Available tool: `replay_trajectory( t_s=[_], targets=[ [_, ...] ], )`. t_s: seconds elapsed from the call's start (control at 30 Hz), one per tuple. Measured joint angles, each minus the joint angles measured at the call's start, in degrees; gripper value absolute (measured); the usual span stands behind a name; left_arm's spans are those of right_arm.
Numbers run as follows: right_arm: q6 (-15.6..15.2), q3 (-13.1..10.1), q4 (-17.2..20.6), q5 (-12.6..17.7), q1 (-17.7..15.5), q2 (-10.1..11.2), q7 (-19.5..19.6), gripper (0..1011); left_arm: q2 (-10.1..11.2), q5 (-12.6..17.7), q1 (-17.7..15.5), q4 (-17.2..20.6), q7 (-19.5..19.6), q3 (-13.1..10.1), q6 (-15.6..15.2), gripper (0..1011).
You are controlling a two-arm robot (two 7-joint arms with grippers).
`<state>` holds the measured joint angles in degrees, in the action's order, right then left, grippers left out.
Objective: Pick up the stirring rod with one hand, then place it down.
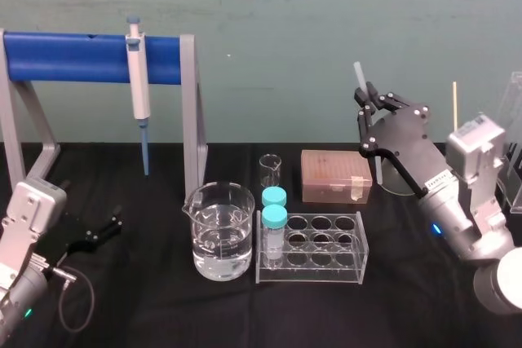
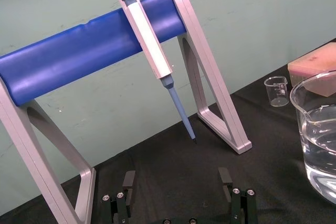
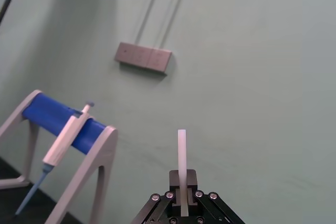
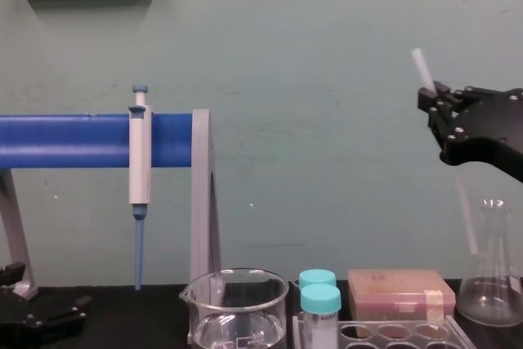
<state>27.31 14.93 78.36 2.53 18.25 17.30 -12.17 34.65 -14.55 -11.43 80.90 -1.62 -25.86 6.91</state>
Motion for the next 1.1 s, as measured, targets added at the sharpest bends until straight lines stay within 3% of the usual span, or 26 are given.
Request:
replay_trajectory(
  t_s=[0.13, 0.37, 0.73, 1.1],
  targets=[
    [1.8, -1.0, 0.2, -0.2, -1.3, -0.9, 1.0, 66, 0.0, 0.0, 0.0, 0.0, 0.0, 0.0, 0.0, 1000],
    [3.5, -2.8, 0.2, 2.1, -3.2, -3.0, 1.5, 66, 0.0, 0.0, 0.0, 0.0, 0.0, 0.0, 0.0, 1000],
    [2.3, -4.5, -0.4, 2.7, -4.6, -5.0, 1.9, 66, 0.0, 0.0, 0.0, 0.0, 0.0, 0.0, 0.0, 1000],
    [1.8, -5.5, -0.7, 1.1, -5.0, -5.9, 2.3, 66, 0.0, 0.0, 0.0, 0.0, 0.0, 0.0, 0.0, 1000]
  ],
)
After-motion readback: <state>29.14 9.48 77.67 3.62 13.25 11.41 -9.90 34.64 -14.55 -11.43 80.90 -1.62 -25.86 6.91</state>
